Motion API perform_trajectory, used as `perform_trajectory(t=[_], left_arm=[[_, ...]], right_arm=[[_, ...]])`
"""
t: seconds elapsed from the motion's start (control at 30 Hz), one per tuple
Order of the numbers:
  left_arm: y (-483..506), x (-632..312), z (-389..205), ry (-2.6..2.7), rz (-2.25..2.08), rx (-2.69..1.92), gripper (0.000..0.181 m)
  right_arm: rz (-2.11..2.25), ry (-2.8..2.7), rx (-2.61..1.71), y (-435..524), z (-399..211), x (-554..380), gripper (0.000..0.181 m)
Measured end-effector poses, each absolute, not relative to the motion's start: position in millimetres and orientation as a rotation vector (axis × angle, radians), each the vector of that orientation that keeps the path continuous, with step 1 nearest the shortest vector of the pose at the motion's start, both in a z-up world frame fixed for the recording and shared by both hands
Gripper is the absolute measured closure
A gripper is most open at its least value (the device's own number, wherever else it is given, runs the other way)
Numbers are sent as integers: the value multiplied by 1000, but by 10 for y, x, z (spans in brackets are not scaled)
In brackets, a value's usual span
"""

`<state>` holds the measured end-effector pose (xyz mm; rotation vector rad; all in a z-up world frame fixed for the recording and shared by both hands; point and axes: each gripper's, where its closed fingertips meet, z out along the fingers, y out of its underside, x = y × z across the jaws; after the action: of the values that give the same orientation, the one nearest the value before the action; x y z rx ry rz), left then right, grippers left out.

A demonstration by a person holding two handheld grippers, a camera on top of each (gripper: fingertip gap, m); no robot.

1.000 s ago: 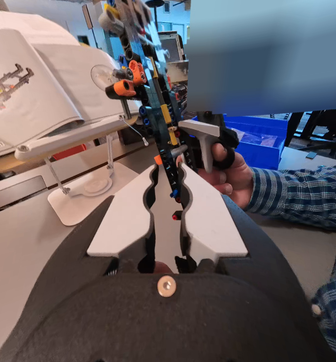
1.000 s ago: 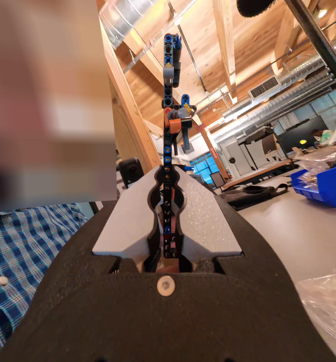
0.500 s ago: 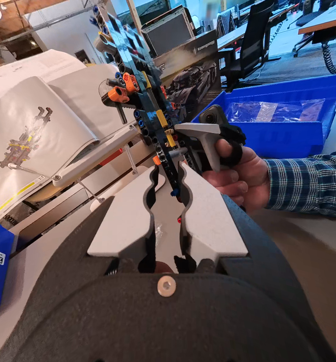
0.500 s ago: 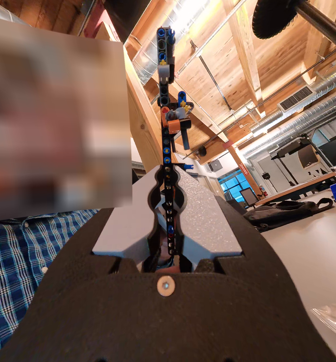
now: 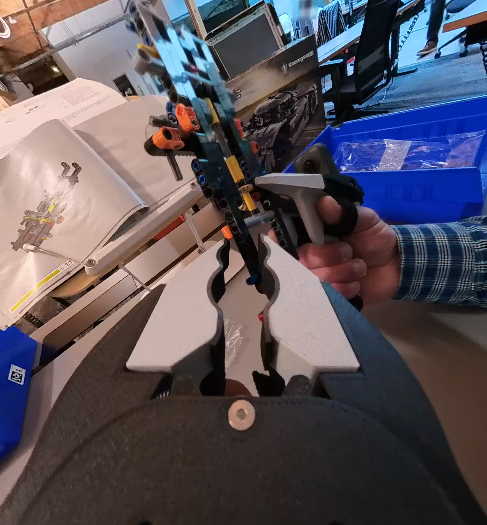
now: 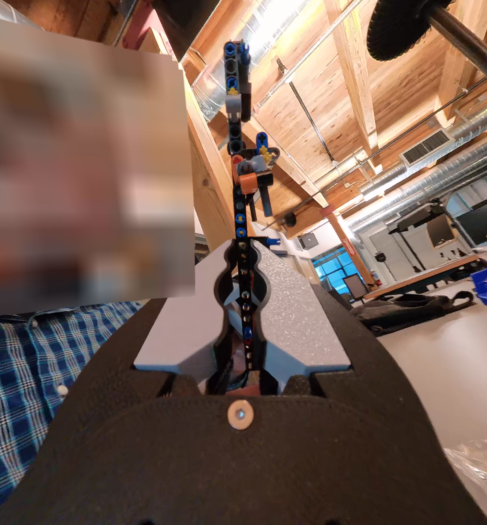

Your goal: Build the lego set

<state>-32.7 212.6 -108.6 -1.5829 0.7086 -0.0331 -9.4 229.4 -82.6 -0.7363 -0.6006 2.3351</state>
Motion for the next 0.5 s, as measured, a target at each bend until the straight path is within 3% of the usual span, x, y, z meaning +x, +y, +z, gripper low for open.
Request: perform_trajectory(t=[0.03, 0.23, 0.5], left_arm=[[2138, -356, -1097, 694, -35, -1585, 164], [2189, -559, -1180, 560, -149, -1599, 148], [2171, -625, -1155, 396, -549, -1551, 154]], right_arm=[[2303, -620, -767, 2292, -825, -123, 177], [1996, -849, -1058, 2241, -856, -417, 178], [1861, -947, -1288, 2199, -831, -599, 178]])
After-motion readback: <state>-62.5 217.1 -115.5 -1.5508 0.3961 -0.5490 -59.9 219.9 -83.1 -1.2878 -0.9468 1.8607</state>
